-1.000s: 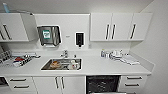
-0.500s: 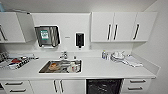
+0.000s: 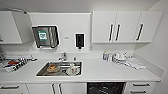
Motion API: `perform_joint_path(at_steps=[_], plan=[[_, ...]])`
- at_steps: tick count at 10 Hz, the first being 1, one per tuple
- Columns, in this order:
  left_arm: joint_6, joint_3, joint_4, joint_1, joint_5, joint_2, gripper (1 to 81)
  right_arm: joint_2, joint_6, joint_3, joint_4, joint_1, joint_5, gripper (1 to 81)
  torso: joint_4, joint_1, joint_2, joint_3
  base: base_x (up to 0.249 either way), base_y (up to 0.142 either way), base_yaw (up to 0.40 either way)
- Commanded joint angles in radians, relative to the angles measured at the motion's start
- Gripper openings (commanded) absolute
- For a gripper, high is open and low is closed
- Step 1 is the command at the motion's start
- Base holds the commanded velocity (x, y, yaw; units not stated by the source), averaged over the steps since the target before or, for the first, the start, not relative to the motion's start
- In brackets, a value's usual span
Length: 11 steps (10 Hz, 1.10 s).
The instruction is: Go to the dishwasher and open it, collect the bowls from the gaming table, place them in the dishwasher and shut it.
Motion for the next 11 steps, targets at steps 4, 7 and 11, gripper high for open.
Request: perform_joint_path(at_steps=[4, 7, 11], plan=[[0.002, 0.009, 0.011, -0.040, 0.038, 0.000, 1.0, -0.018, -0.003, -0.002, -0.009, 0.037, -0.045, 1.0, 0.000, 0.000, 0.000, 0.000, 0.116, 0.000, 0.000], [0.002, 0.009, 0.012, -0.040, 0.038, 0.000, 1.0, -0.018, -0.003, -0.001, -0.009, 0.034, -0.045, 1.0, 0.000, 0.000, 0.000, 0.000, 0.109, 0.000, 0.000], [0.002, 0.009, 0.008, -0.040, 0.038, -0.003, 1.0, -0.018, -0.003, -0.001, -0.008, 0.034, -0.044, 1.0, 0.000, 0.000, 0.000, 0.000, 0.070, 0.000, 0.000]])
